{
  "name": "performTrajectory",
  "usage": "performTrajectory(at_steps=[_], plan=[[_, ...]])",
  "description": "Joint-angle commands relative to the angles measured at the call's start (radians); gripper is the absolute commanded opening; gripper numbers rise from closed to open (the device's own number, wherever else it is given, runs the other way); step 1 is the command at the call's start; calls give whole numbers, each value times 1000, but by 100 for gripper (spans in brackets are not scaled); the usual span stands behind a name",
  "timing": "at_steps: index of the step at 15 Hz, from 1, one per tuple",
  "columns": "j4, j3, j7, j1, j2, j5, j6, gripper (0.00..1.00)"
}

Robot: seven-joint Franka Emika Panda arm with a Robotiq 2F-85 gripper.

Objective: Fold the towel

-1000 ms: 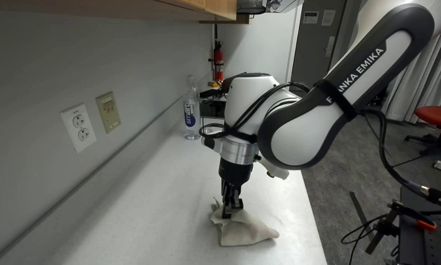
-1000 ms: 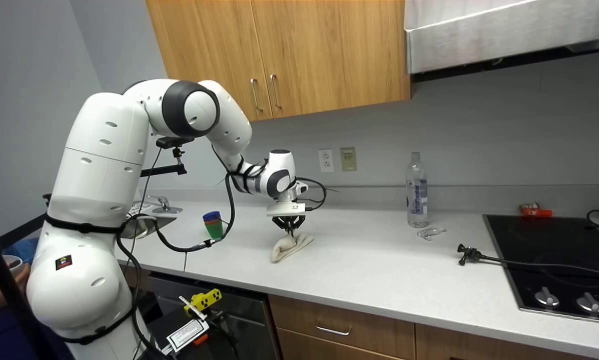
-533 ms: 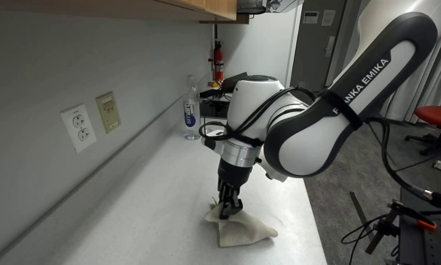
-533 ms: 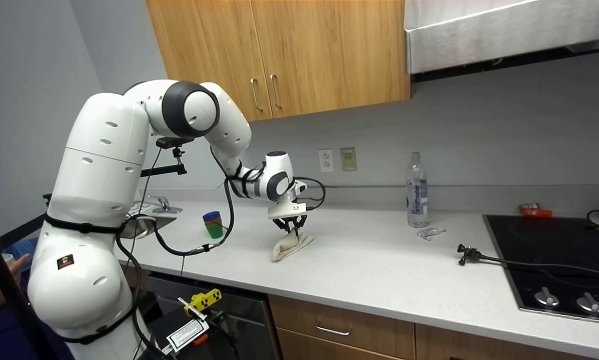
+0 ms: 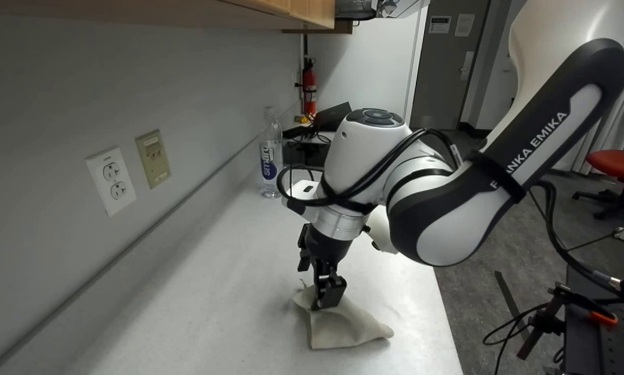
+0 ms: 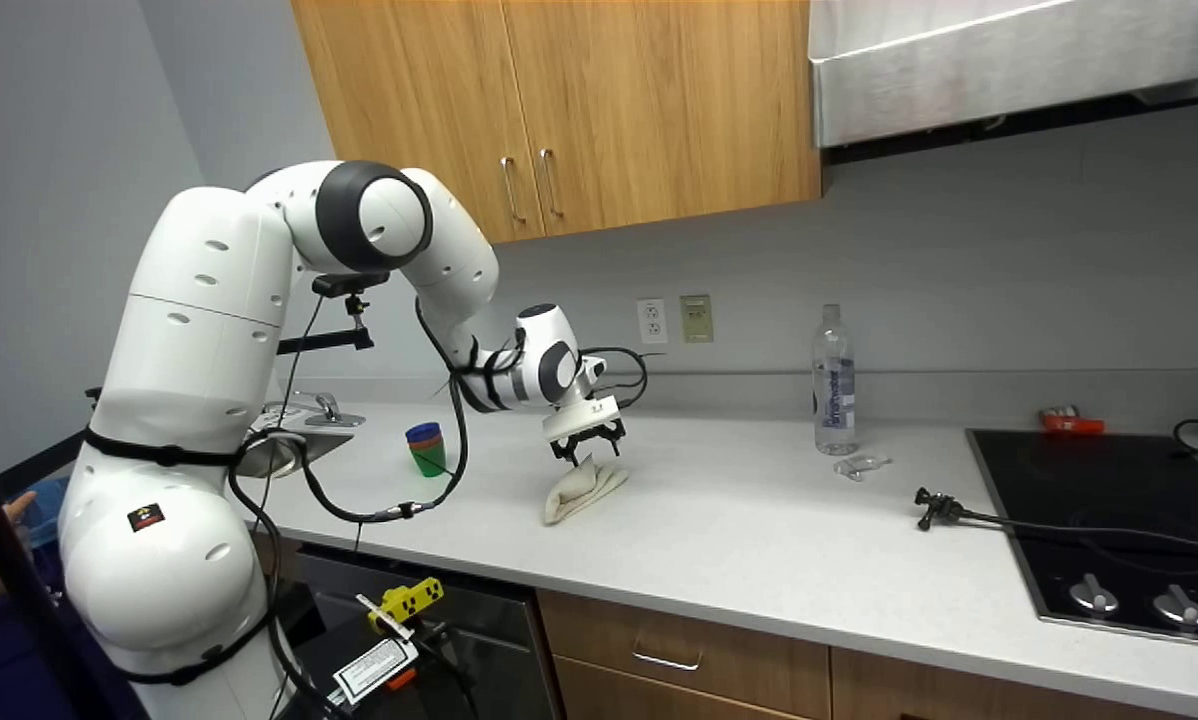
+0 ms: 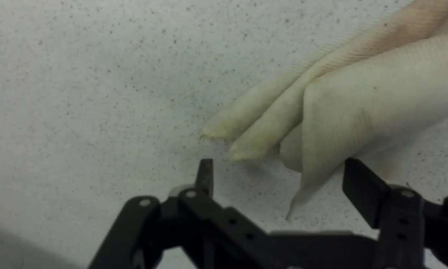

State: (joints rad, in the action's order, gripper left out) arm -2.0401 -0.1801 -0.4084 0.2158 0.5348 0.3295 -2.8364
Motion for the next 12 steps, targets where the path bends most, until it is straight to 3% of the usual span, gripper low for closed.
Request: performTrajectory(at_steps=[1, 5, 6, 9, 12], plan=[[-16, 120, 77, 106, -33, 158, -70, 100], [0, 295, 199, 255, -45, 353, -159, 100], [-2, 312, 214, 273, -50, 370, -163, 100], [-45, 235, 183, 239, -91, 290, -107, 100], [-87, 56, 133, 128, -156, 176, 9, 100]])
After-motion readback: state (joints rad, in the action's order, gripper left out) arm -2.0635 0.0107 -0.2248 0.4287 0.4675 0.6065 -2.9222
